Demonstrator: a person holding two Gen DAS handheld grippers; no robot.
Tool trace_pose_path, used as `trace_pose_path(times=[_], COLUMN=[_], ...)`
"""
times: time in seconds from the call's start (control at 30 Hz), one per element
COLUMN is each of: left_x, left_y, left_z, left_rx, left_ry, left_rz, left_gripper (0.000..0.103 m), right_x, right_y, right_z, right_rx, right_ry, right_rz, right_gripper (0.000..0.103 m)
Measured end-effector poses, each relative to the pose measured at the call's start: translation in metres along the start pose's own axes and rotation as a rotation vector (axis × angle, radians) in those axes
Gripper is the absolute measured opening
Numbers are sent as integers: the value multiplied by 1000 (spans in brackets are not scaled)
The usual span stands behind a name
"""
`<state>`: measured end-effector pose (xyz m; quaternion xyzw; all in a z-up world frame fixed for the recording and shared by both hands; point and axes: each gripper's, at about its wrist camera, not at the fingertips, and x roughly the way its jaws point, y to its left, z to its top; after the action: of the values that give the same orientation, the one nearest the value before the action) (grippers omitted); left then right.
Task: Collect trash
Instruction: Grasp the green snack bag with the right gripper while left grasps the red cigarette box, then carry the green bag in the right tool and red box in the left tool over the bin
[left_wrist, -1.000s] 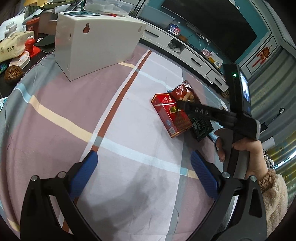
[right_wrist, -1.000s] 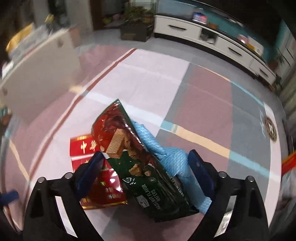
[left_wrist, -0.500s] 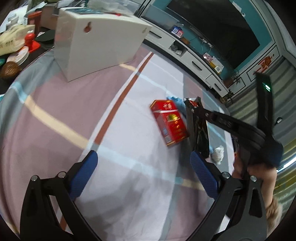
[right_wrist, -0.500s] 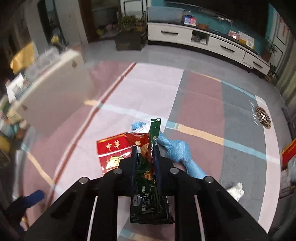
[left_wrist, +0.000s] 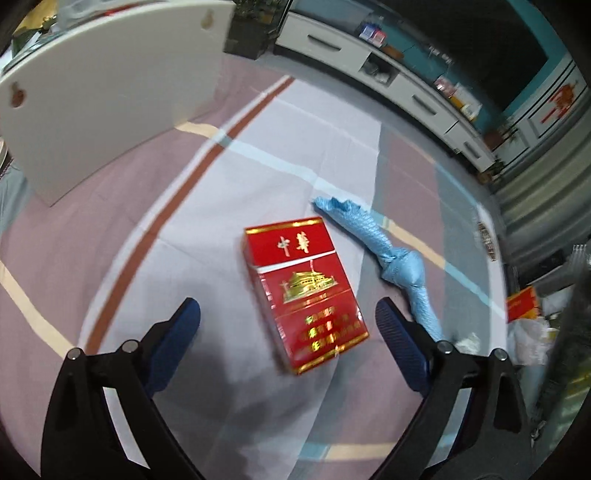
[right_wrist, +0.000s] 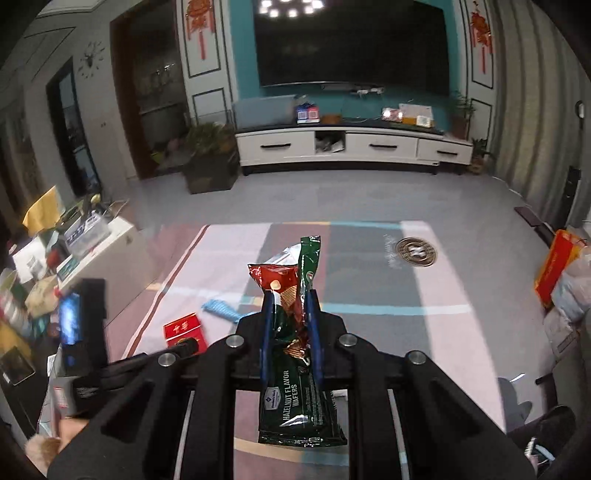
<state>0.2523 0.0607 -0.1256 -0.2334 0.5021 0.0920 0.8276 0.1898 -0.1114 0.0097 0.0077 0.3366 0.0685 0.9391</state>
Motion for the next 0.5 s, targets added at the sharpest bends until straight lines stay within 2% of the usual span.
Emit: trace_pose_path(times=[0.1, 0.2, 0.23, 0.4, 0.5], left_x=[11, 12, 12, 7, -14], left_y=[-6, -14, -16, -15, -12], left_z=[1, 0, -1, -9, -20], left_rx=[-14, -12, -11, -19, 0], left_ry=[5, -21, -26, -57, -103], left_rz=[22, 47, 41, 36, 12], left_gripper=[88, 68, 65, 63, 63], right_x=[-12, -18, -19, -25, -34], right_y=[-10, -17, -18, -19, -14], right_z=[5, 8, 8, 9, 7], right_rx=[34, 60, 62, 75, 65], right_ry=[-26, -39, -42, -45, -52], right_rz=[51, 76, 77, 86, 88], right_gripper=[18, 18, 18, 18, 19])
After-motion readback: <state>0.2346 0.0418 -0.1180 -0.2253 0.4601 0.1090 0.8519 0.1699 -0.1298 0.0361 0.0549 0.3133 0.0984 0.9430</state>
